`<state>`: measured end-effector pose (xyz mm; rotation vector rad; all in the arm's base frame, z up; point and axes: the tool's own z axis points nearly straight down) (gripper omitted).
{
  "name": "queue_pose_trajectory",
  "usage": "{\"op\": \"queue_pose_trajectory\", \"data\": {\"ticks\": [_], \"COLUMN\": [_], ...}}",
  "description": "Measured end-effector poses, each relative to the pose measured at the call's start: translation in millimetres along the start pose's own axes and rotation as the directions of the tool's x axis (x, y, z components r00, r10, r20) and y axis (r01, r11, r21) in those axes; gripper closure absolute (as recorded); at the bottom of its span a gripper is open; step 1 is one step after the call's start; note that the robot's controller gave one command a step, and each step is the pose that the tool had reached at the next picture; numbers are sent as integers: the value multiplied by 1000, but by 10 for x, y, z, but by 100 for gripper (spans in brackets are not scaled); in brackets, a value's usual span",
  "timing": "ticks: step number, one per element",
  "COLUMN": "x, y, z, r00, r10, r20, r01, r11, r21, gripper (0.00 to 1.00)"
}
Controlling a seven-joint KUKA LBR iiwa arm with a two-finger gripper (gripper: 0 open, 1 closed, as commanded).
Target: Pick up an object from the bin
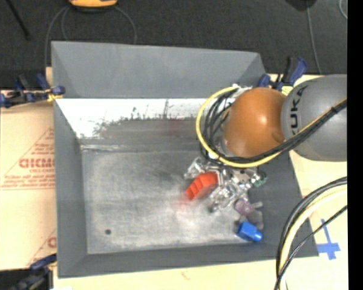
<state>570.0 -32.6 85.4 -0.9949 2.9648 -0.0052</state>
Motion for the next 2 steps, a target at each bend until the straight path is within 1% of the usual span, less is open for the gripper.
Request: {"op": "queue_pose_trajectory", "data": {"ticks": [1, 2], "x": [5, -125], "y": [-11, -28], "z": [-2, -1356], "r00": [1000, 1000], "r10": [5, -1], "r20": [0, -4], "r01": [-5, 1], "r11": [1000, 1000], "r21": [0, 1], "gripper": [100, 100]}}
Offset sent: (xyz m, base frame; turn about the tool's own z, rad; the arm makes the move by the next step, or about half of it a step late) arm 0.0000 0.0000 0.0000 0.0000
